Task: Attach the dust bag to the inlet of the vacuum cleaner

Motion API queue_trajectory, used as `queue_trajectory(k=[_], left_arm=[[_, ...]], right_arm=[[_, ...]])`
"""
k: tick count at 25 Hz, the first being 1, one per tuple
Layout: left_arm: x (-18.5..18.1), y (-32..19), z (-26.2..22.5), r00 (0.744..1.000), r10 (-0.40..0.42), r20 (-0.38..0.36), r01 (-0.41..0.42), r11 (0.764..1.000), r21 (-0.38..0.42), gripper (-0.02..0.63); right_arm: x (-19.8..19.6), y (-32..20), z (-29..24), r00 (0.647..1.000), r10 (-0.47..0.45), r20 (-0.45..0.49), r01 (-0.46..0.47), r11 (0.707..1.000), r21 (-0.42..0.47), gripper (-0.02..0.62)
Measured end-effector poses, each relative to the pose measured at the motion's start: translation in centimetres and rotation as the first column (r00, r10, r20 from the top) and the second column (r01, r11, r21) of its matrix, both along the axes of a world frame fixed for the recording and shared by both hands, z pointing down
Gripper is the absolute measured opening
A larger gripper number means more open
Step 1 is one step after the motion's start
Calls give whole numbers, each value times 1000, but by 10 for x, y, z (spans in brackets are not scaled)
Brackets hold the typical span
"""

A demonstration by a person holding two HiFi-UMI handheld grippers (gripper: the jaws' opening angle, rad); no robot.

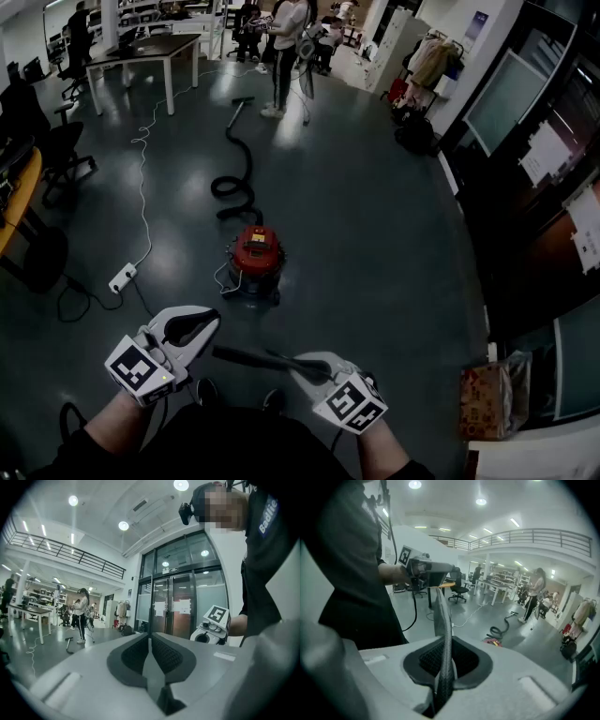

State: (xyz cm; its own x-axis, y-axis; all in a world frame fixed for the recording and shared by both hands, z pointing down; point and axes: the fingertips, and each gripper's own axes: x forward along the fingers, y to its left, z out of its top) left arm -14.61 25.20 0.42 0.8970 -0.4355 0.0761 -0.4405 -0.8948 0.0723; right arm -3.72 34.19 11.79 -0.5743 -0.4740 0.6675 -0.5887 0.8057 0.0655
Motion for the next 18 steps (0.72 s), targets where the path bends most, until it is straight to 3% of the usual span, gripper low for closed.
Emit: queue_trajectory(k=[11, 18], left_arm=[[14, -3, -10, 999, -36, -27, 35, 998, -45, 23], [19, -10, 5, 998, -58, 14, 59, 998, -34, 23]], right_arm=[[6, -2, 3, 1000, -8, 17, 8, 1000, 2, 27], [12, -5, 4, 996, -45, 76, 44, 999, 13, 29]])
